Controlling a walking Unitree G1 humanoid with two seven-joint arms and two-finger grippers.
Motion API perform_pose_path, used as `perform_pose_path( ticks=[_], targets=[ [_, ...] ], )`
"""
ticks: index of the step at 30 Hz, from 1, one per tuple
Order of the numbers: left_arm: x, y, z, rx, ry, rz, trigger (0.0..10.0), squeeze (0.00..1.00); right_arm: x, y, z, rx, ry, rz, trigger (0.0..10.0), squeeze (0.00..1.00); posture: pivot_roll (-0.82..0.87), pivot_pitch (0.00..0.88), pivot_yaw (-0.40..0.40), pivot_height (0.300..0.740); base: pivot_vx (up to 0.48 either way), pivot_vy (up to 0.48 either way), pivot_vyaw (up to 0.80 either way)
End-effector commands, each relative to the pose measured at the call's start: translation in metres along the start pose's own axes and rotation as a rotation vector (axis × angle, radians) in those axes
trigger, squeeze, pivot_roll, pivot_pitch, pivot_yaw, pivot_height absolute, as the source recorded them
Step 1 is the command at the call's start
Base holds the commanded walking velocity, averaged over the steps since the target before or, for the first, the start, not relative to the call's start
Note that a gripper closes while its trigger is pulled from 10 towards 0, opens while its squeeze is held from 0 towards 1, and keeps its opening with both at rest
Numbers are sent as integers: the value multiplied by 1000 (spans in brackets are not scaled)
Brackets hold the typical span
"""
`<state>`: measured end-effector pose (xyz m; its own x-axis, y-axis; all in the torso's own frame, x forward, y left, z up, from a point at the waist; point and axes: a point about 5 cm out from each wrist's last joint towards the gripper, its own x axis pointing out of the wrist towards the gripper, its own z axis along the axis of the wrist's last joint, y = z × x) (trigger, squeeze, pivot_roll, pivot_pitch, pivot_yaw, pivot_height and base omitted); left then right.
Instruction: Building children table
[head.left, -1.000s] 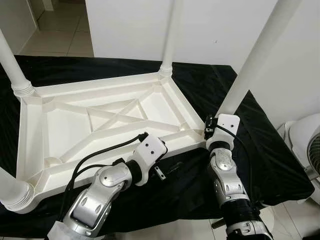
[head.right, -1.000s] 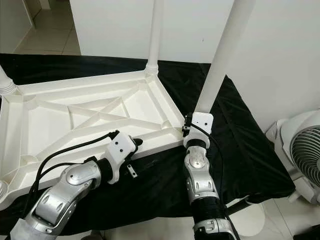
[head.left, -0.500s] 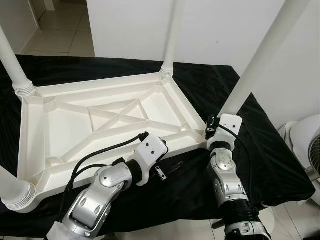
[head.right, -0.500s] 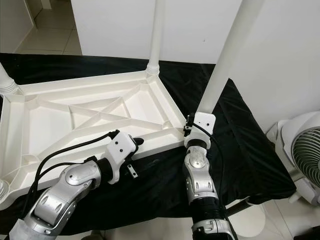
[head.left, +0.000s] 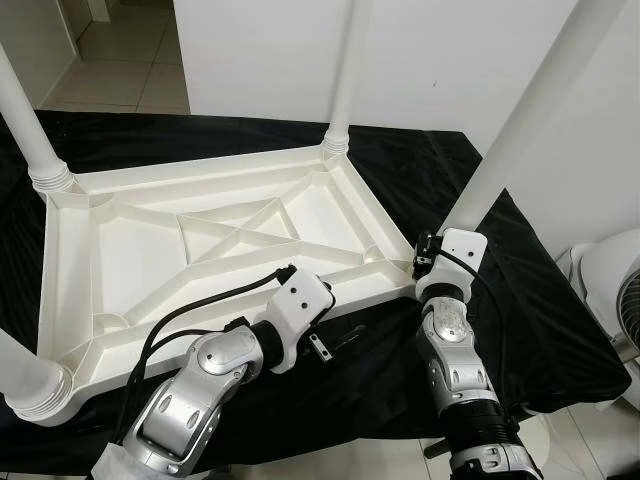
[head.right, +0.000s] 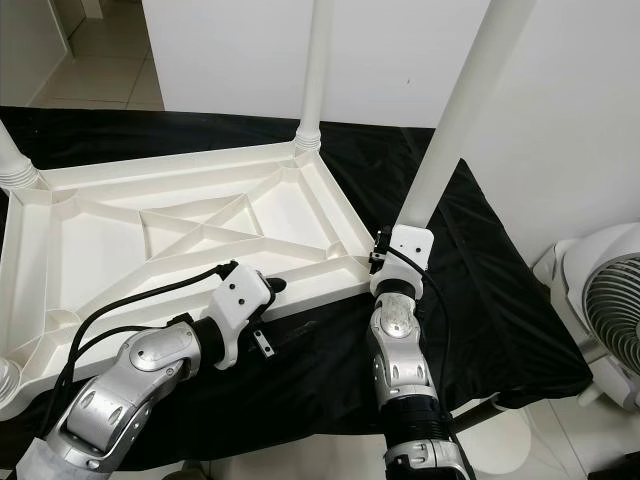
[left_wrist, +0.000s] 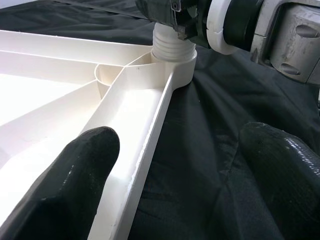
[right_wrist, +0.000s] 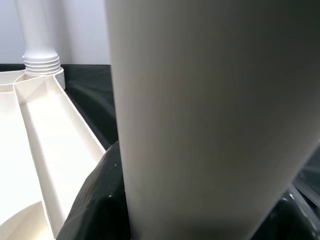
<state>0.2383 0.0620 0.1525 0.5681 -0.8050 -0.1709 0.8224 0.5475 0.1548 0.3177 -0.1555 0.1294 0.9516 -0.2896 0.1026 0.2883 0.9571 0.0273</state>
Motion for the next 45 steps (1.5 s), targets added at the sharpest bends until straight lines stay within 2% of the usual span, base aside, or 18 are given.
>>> perform_pose_path(
  ticks=[1, 8, 16, 19, 26, 34, 40, 45],
  targets=[
    [0, -4, 0, -1, 10, -33, 10000, 0, -7, -24, -30, -29, 150, -120, 10000, 0, 140, 55, -66, 740, 0, 0, 0],
    [0, -4, 0, -4, 14, -32, 10000, 0, -3, -27, -26, 22, 156, -174, 10000, 0, 141, 59, -63, 740, 0, 0, 0],
    [-1, -4, 0, -1, 16, -33, 10000, 0, -1, -25, -29, 87, 210, -203, 10000, 0, 142, 61, -58, 740, 0, 0, 0],
    [-1, -4, 0, 1, 18, -37, 10000, 0, 3, -14, -33, 142, 307, -167, 10000, 0, 140, 65, -57, 740, 0, 0, 0],
    [0, -4, 1, 1, 18, -37, 10000, 0, 5, -8, -37, 118, 367, -131, 10000, 0, 141, 64, -58, 740, 0, 0, 0],
    [0, -4, 1, 0, 16, -36, 10000, 0, 4, -14, -39, 88, 360, -151, 10000, 0, 139, 66, -61, 740, 0, 0, 0],
    [0, -5, 1, -4, 17, -38, 10000, 0, 2, -34, -32, 82, 297, -333, 10000, 0, 139, 68, -60, 740, 0, 0, 0],
    [0, -5, 1, -4, 17, -39, 10000, 0, 2, -37, -31, 70, 287, -353, 10000, 0, 138, 67, -59, 740, 0, 0, 0]
  ],
)
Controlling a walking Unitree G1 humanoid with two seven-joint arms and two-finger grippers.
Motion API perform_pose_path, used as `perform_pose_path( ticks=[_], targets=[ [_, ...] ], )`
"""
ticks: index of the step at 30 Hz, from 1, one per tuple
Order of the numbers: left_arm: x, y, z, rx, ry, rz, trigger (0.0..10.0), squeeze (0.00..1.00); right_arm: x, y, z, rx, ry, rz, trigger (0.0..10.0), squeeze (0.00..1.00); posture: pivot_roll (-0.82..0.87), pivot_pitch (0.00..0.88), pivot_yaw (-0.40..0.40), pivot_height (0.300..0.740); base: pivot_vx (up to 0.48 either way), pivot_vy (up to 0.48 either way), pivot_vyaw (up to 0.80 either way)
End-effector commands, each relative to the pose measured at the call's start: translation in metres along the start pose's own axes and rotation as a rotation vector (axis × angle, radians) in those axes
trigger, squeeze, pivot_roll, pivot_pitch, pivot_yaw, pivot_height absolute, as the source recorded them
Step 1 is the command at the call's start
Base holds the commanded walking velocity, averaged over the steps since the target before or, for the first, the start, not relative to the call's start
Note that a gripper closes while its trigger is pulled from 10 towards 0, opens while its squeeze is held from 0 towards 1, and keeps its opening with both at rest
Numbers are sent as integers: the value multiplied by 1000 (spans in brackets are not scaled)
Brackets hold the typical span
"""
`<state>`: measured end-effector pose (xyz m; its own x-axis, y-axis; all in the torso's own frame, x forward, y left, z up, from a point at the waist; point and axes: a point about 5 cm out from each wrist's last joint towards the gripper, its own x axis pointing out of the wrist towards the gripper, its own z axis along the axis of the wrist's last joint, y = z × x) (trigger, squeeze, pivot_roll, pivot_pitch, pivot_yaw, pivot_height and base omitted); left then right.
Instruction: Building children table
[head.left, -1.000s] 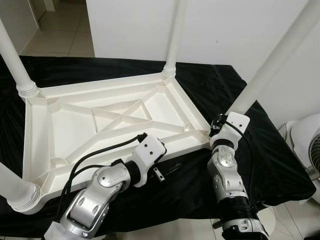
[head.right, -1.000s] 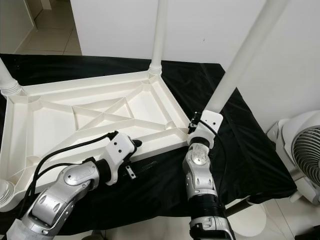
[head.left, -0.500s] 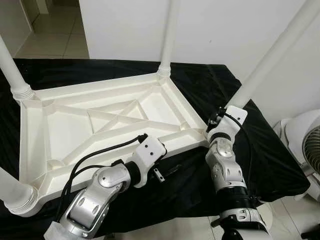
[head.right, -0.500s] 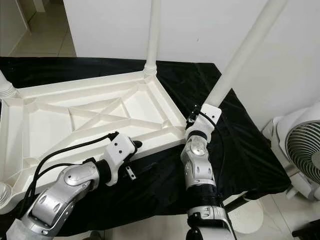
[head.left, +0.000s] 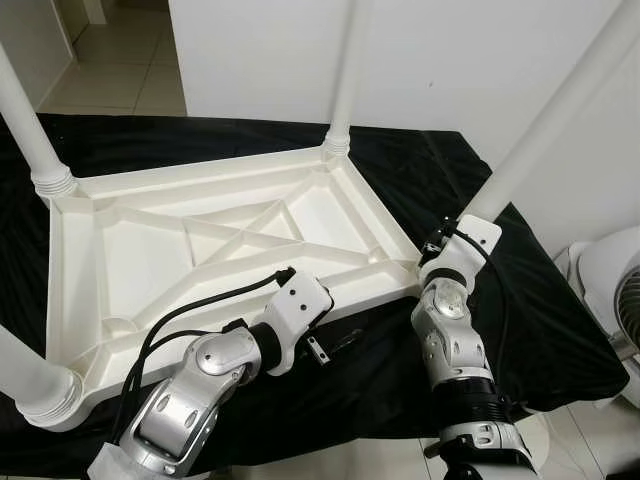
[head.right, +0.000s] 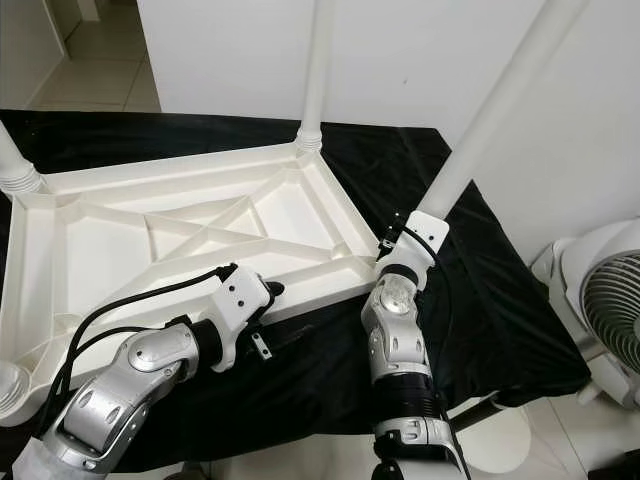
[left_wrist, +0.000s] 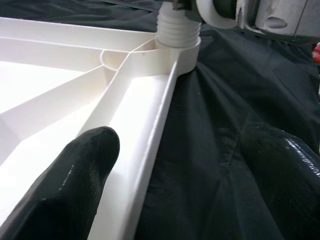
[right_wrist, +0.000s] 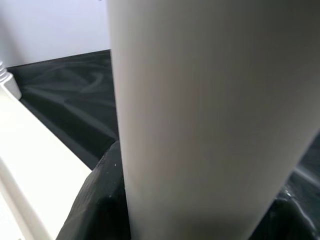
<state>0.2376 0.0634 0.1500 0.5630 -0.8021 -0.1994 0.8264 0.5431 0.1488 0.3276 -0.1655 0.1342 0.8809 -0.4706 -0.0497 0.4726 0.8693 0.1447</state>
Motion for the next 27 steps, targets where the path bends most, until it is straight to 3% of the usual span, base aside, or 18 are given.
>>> perform_pose_path(
  ticks=[1, 8, 19, 27],
  targets=[
    [2, -4, 3, 1, -10, -33, 10000, 0, 1, -38, -32, -52, 142, -171, 10000, 0, 138, 67, -60, 740, 0, 0, 0],
    [2, -4, 3, 1, -10, -35, 10000, 0, 2, -44, -30, -63, 123, -203, 10000, 0, 136, 64, -58, 740, 0, 0, 0],
    [3, -5, 3, 1, -8, -43, 10000, 0, 0, -28, -17, -57, 23, -82, 10000, 0, 135, 51, -59, 740, 0, 0, 0],
    [3, -5, 3, -1, -9, -45, 10000, 0, 0, -26, -14, -64, -2, -63, 10000, 0, 134, 45, -60, 740, 0, 0, 0]
  ],
)
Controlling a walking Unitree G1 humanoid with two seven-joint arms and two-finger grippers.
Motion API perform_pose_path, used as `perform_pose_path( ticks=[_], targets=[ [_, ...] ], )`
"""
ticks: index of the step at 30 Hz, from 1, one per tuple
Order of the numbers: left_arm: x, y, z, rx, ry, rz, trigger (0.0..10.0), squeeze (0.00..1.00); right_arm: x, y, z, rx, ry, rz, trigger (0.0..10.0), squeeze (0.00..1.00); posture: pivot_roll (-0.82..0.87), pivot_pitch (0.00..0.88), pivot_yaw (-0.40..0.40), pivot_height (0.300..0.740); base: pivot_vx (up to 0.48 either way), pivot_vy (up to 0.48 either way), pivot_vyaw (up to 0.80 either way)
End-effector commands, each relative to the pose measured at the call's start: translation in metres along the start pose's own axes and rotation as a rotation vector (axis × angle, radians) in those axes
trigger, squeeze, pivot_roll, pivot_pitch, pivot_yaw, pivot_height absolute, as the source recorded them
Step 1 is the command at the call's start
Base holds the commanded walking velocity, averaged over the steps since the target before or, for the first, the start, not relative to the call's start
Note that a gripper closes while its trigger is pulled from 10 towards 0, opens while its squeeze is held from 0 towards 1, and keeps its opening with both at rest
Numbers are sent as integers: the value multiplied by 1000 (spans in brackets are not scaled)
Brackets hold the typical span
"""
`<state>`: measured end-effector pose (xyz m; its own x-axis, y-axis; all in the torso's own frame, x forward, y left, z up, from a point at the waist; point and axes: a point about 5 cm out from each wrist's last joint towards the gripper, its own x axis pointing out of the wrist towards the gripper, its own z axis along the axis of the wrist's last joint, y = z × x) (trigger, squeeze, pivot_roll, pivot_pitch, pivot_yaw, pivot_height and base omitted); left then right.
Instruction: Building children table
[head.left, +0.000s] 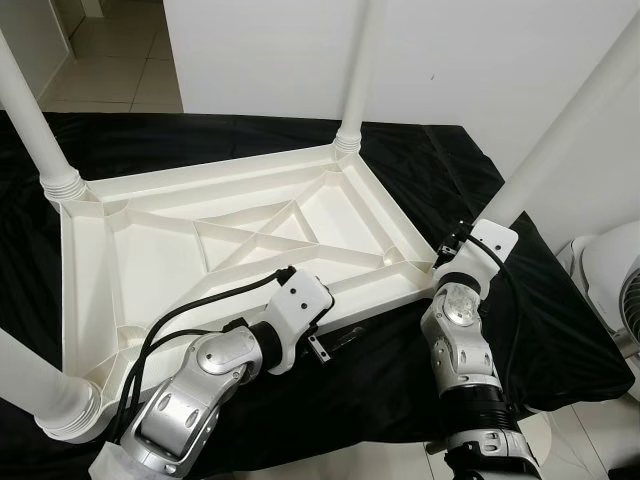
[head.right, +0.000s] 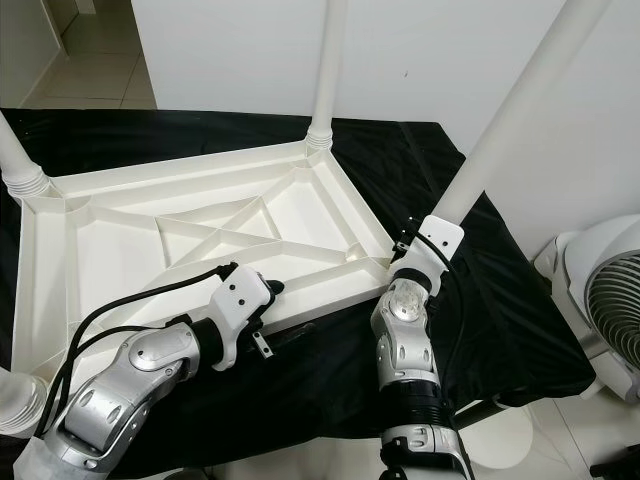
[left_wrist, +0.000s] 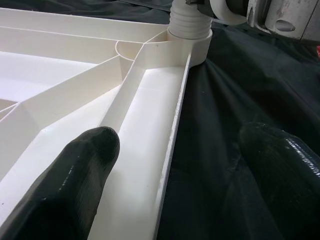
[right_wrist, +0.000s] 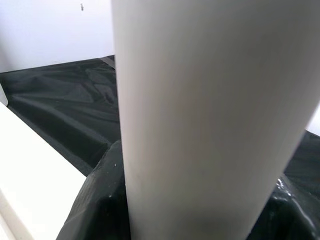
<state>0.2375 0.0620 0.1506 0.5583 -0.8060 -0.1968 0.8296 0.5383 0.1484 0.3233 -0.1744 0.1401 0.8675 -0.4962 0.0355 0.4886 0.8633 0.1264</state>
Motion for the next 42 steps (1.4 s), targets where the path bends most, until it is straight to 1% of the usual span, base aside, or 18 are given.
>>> perform_pose_path(
  ticks=[1, 11, 21, 22, 23, 24, 25, 26, 28, 30, 39, 42],
  targets=[
    [2, -5, 2, -2, -6, -41, 10000, 0, -2, -16, -21, -50, 83, -40, 10000, 0, 134, 45, -60, 740, 0, 0, 0],
    [3, -6, 2, -6, -6, -44, 10000, 0, -3, -15, -21, -68, 65, -16, 10000, 0, 133, 39, -63, 740, 0, 0, 0],
    [4, -7, 2, -7, -8, -47, 10000, 0, -1, -15, -17, -65, 49, -9, 10000, 0, 131, 39, -66, 740, 0, 0, 0],
    [4, -7, 2, -7, -8, -47, 10000, 0, 0, -13, -9, -59, 16, 4, 10000, 0, 133, 41, -66, 740, 0, 0, 0],
    [4, -7, 2, -7, -8, -47, 10000, 0, 0, -13, -9, -59, 16, 4, 10000, 0, 133, 41, -66, 740, 0, 0, 0],
    [4, -7, 2, -7, -7, -46, 10000, 0, 0, -9, -1, -50, -18, 20, 10000, 0, 132, 41, -65, 740, 0, 0, 0],
    [3, -7, 2, -8, -7, -46, 10000, 0, 1, -2, 19, -26, -93, 43, 10000, 0, 132, 40, -65, 740, 0, 0, 0],
    [3, -7, 2, -8, -7, -46, 10000, 0, 1, -2, 19, -26, -93, 43, 10000, 0, 132, 40, -65, 740, 0, 0, 0],
    [3, -7, 2, -8, -6, -46, 10000, 0, 1, 2, 35, -6, -146, 56, 10000, 0, 131, 40, -64, 740, 0, 0, 0],
    [3, -6, 2, -7, -7, -47, 10000, 0, 2, 6, 46, 9, -184, 67, 10000, 0, 130, 40, -63, 740, 0, 0, 0],
    [4, -6, 2, -8, -7, -47, 10000, 0, 1, 7, 51, 24, -192, 66, 10000, 0, 130, 40, -66, 740, 0, 0, 0],
    [4, -6, 2, -12, -7, -47, 10000, 0, 0, 8, 48, 19, -185, 74, 10000, 0, 131, 40, -66, 740, 0, 0, 0]
  ],
)
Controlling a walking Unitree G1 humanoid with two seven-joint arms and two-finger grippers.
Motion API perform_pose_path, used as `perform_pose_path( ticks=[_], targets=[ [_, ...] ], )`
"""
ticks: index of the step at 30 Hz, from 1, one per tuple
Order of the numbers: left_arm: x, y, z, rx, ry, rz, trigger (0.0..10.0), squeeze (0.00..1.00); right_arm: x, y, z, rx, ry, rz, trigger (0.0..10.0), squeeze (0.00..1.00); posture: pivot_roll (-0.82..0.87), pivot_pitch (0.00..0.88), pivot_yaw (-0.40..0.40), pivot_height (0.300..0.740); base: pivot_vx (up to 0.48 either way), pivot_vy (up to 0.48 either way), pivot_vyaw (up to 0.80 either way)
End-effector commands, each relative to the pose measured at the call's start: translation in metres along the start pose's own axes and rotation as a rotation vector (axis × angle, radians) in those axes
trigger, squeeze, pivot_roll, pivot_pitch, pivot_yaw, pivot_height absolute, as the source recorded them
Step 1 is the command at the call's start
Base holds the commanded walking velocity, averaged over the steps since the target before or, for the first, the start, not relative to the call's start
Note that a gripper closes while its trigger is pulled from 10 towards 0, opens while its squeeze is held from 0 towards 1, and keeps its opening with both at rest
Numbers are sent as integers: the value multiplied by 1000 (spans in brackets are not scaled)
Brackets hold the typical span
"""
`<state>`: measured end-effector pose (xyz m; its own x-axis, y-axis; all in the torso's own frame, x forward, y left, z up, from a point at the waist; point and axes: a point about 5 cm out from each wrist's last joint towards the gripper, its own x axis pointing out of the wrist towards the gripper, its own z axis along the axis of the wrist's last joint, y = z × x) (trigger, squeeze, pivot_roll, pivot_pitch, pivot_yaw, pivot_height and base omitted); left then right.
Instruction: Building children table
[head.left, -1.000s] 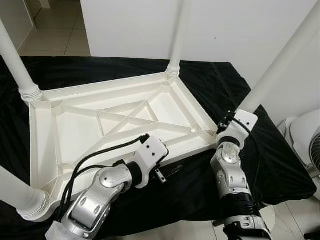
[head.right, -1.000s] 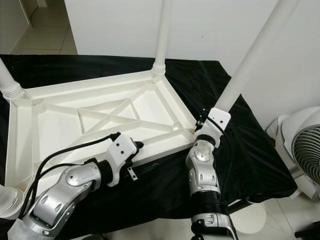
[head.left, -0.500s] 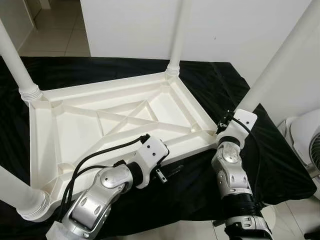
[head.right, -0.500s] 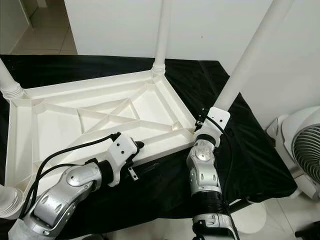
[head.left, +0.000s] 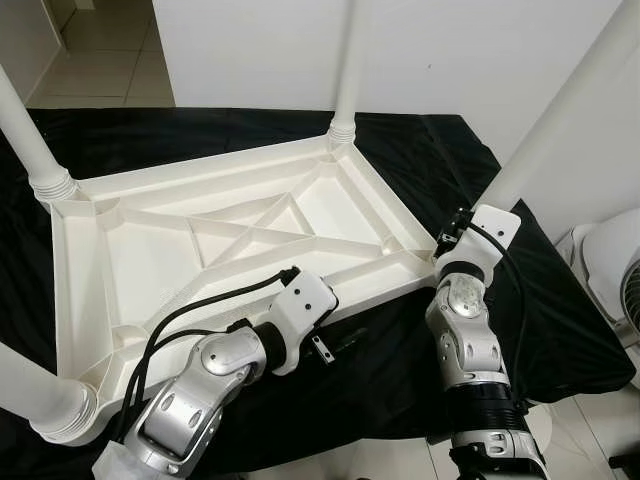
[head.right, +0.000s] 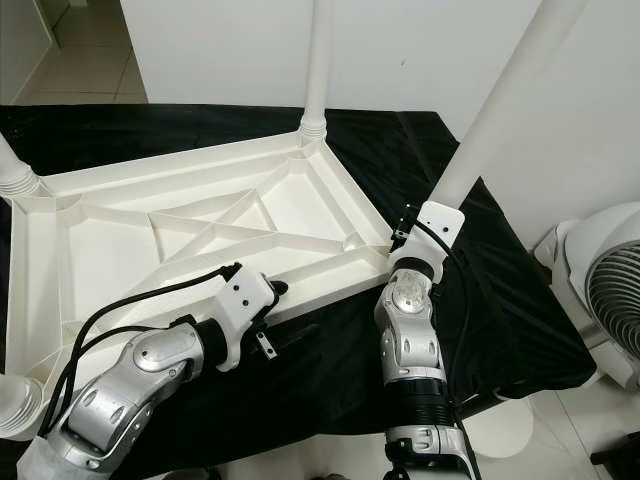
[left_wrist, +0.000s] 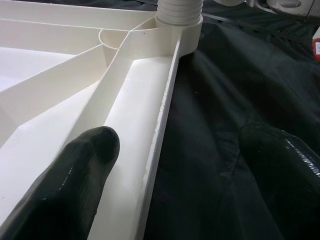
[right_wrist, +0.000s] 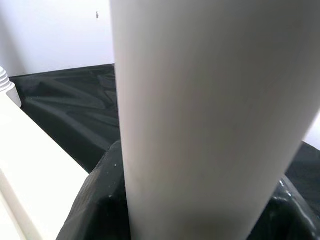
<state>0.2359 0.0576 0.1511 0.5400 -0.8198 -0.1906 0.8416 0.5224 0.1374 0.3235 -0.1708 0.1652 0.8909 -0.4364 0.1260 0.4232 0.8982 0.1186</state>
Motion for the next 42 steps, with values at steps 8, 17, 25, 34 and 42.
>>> perform_pose_path(
  ticks=[8, 17, 25, 34, 42],
  targets=[
    [1, -2, 0, 0, 5, -21, 10000, 0, 0, -11, -12, -5, 59, -63, 10000, 0, 135, 39, -64, 740, 0, 0, 0],
    [-1, -1, 0, 1, 9, -20, 10000, 0, -4, -26, -43, -17, 206, -146, 10000, 0, 135, 45, -57, 740, 0, 0, 0],
    [-1, 0, 0, -1, 11, -18, 10000, 0, -4, -21, -42, 16, 196, -117, 10000, 31, 136, 49, -54, 740, 0, 0, 0],
    [-1, 0, 0, -3, 10, -18, 10000, 0, -3, -14, -31, 44, 118, -48, 10000, 1000, 135, 50, -55, 740, 0, 0, 0],
    [0, 0, 1, -3, 9, -18, 10000, 0, -1, -14, -27, 36, 77, -15, 10000, 1000, 132, 51, -58, 740, 0, 0, 0]
  ],
)
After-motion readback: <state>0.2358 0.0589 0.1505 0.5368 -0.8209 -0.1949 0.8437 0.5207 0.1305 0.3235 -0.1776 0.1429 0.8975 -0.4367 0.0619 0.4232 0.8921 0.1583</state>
